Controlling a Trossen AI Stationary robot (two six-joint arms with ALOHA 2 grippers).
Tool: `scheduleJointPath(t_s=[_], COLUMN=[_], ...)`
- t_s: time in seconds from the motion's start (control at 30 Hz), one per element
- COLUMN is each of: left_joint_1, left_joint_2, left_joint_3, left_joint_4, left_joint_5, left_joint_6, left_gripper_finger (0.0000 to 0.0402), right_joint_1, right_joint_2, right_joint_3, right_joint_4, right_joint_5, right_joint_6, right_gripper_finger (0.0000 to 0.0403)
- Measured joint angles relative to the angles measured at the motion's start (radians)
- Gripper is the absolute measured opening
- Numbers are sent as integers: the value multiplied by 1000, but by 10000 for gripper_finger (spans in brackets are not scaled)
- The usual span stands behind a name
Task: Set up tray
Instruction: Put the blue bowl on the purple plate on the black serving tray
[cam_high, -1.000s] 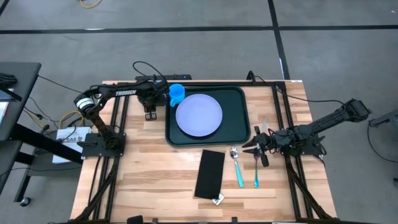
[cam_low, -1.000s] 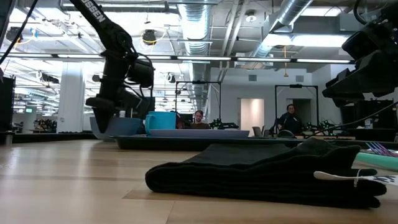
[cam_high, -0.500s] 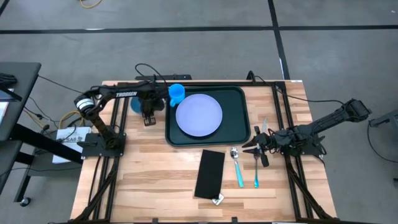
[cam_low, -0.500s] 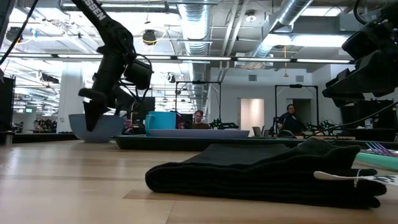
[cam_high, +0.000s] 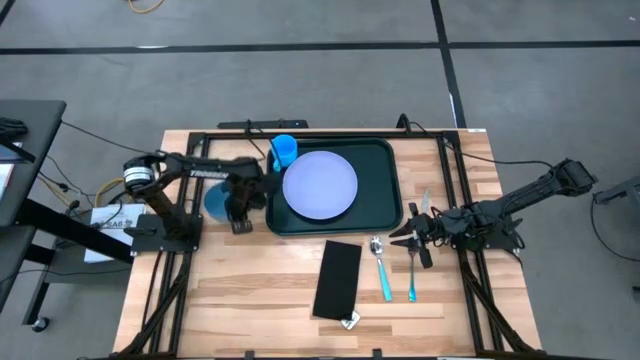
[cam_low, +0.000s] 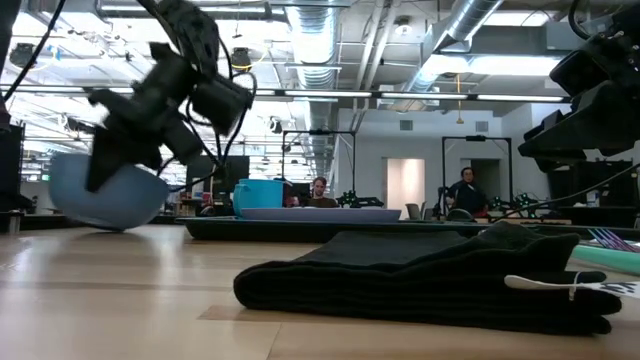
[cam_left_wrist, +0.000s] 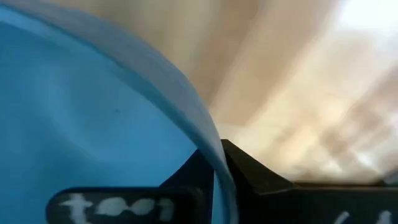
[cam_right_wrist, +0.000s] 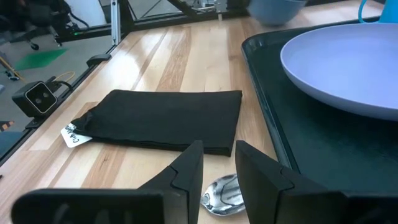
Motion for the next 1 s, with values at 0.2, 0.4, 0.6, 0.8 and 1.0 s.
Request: scheduleJointPath(t_s=[0.2,0.4,0.6,0.8,1.0], left_joint_1=[-209,-421,-584,-665,-686], left_joint_2=[-124,-254,-278,-276,-276], left_joint_3=[49,171,377,556,633], left_joint_4=[-23,-22,-51,-56,-80], left_joint_5=[67,-8,-155,-273,-322], left_joint_6=[-206,-446,-602,-670,-689], left_gripper_finger=[7,7,2,1,0], right_joint_1=[0,0,0,0,0], right_joint_2=[0,0,0,0,0], right_joint_3=[0,0,0,0,0], right_joint_4=[0,0,0,0,0], right_joint_5=[0,0,0,0,0], right_joint_6=[0,0,0,0,0], right_gripper_finger=[87,87,87,87,87])
